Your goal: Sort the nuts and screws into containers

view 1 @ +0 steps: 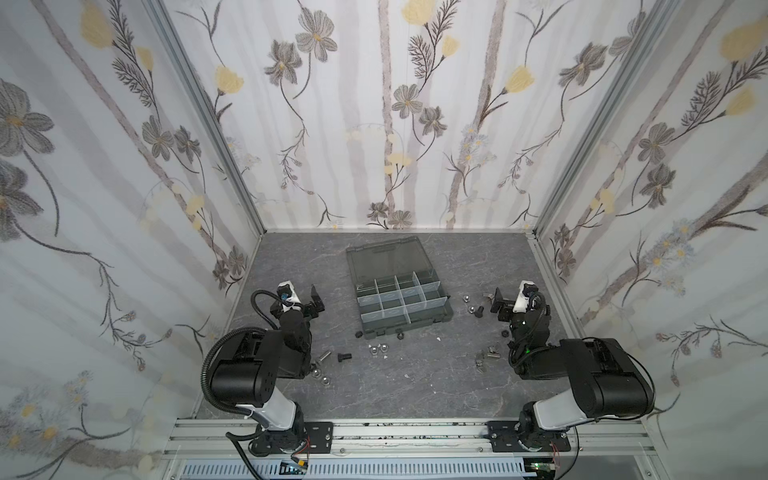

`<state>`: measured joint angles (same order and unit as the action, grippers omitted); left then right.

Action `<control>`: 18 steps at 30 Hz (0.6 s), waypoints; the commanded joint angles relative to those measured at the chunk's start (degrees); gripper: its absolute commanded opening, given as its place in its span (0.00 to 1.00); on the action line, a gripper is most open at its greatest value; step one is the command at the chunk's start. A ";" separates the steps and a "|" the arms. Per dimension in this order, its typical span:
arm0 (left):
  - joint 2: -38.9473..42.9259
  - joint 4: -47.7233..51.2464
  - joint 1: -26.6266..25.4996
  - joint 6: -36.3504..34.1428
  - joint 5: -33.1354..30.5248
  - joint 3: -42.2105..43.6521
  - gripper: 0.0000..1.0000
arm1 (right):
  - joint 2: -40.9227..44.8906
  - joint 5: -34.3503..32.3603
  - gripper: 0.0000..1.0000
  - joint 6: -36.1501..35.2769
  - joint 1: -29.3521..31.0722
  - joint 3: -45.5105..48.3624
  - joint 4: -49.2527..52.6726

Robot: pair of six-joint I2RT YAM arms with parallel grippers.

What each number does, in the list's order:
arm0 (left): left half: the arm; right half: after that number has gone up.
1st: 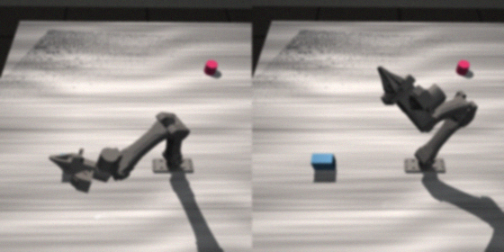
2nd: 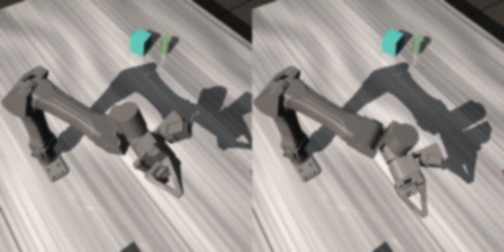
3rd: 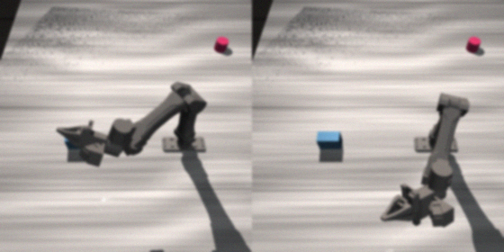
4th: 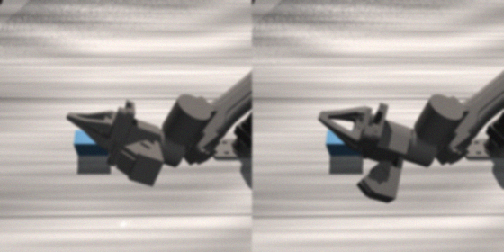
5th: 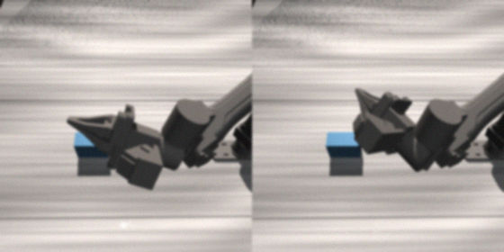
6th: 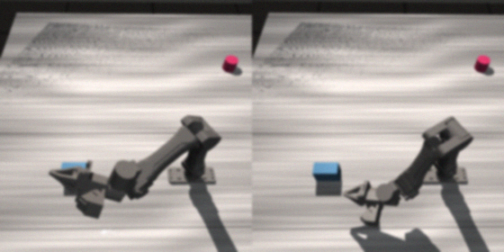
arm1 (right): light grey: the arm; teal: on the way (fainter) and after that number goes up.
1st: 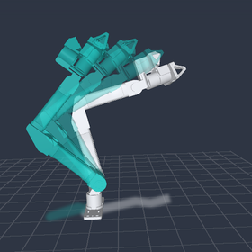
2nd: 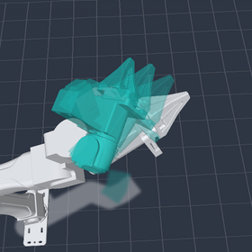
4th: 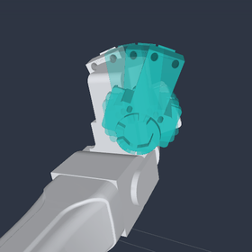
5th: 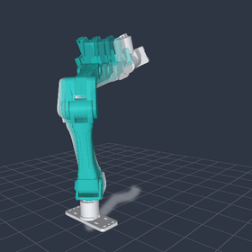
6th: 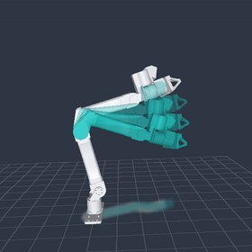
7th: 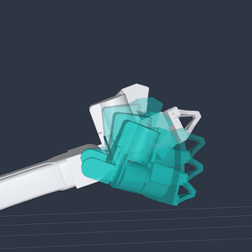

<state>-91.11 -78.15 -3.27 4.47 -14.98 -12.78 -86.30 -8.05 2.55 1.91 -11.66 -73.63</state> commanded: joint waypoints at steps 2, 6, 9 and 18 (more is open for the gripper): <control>0.06 -0.16 0.02 -0.50 -0.51 -0.40 1.00 | -0.09 -0.03 1.00 -0.33 0.07 -0.20 -0.82; 0.06 -0.23 0.01 -0.47 -0.57 -0.39 1.00 | -0.09 -0.03 1.00 -0.28 -0.07 -0.15 -0.72; 0.03 -0.25 0.02 -0.46 -0.52 -0.40 1.00 | -0.01 0.62 1.00 0.08 -0.56 -0.03 -0.81; 0.05 -0.16 0.02 -0.48 -0.46 -0.40 1.00 | -0.09 0.84 1.00 0.22 -0.68 -0.28 -0.58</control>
<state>-91.11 -77.78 -3.27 4.47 -14.98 -12.78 -86.30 -7.79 2.96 1.21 -11.68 -73.54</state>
